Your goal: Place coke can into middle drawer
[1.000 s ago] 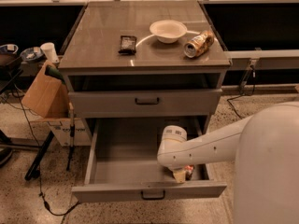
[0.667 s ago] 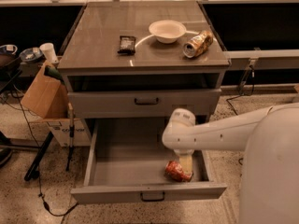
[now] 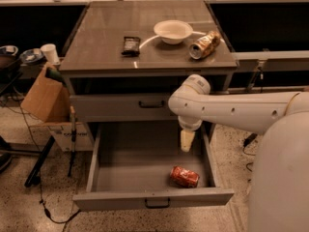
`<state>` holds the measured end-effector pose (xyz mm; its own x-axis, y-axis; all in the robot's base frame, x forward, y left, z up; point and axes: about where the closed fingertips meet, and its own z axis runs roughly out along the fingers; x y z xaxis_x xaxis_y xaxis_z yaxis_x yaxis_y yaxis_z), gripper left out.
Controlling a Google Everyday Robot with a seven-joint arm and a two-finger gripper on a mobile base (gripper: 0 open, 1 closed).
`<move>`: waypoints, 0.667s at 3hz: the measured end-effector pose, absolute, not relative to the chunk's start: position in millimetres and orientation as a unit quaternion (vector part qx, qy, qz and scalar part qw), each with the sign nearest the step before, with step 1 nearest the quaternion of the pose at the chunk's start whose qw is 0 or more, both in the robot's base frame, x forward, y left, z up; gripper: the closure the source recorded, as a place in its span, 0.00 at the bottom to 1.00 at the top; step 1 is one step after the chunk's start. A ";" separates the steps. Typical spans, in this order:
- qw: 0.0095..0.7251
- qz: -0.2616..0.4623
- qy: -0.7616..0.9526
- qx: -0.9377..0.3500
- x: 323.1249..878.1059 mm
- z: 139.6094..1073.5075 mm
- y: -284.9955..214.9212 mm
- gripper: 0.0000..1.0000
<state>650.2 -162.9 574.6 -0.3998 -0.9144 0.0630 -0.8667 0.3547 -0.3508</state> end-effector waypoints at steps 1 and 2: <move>0.072 -0.166 0.820 -0.543 646.4 574.6 -162.5 0.00; 0.059 -0.159 0.829 -0.532 645.0 575.0 -175.5 0.00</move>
Offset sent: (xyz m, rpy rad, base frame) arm 0.0522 -0.0160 0.0612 0.1611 0.0018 -0.2000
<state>645.0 -175.5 575.0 -0.4267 -0.9016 0.0710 -0.8638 0.3830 -0.3274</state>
